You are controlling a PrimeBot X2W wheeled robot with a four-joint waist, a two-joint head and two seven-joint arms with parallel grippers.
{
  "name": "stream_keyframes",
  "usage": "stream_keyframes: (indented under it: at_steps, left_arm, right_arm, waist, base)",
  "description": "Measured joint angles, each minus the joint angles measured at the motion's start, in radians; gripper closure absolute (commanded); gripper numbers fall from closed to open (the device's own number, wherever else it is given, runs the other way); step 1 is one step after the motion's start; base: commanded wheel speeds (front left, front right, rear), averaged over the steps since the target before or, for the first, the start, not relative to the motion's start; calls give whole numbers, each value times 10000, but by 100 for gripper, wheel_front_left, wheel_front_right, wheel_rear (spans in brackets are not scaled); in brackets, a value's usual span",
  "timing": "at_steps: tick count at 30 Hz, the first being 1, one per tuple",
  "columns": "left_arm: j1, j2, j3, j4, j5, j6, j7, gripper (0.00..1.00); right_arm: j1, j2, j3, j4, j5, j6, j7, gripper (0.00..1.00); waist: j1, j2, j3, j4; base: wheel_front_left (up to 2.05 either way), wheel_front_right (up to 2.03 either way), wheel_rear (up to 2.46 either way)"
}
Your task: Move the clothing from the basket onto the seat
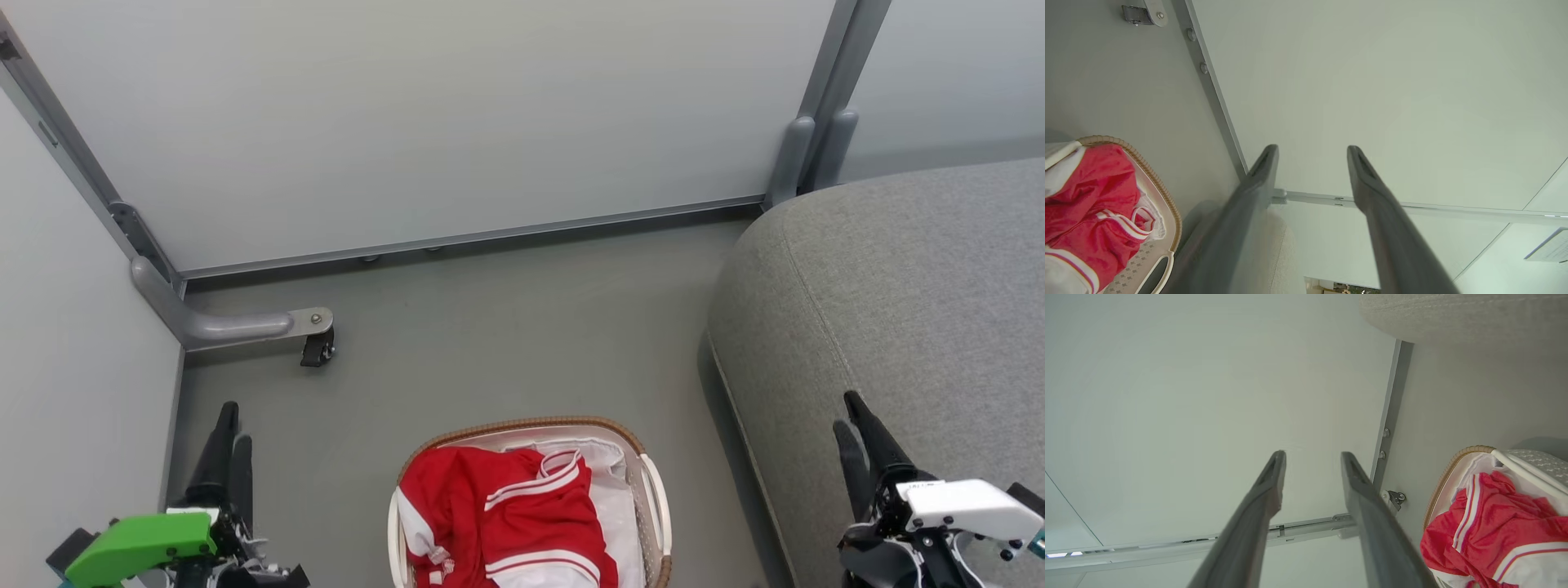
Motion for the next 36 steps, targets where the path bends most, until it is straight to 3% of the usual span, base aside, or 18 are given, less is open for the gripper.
stream_keyframes:
  at_steps: [10,17,23,36]
  left_arm:
    - [144,-17,-589,79,81,6,-451,0]
    - [138,-15,-853,-59,911,6,-769,0]
    - [103,-12,-1022,-293,1933,6,-1032,0]
    - [7,4,-1342,-688,4970,138,-1559,0]
  right_arm:
    - [137,40,88,100,-165,-2,-451,0]
    - [139,31,-36,63,-949,-2,-769,0]
    - [139,17,-82,-203,-2082,-2,-1007,0]
    - [213,-6,-23,-940,-5649,0,-1549,0]
  waist:
    - [0,0,12,-11]
    - [0,0,22,-20]
    - [0,0,31,-20]
    - [0,0,39,-25]
  base:
    - [0,0,0]
    - [0,0,0]
    - [0,0,0]
    - [0,0,0]
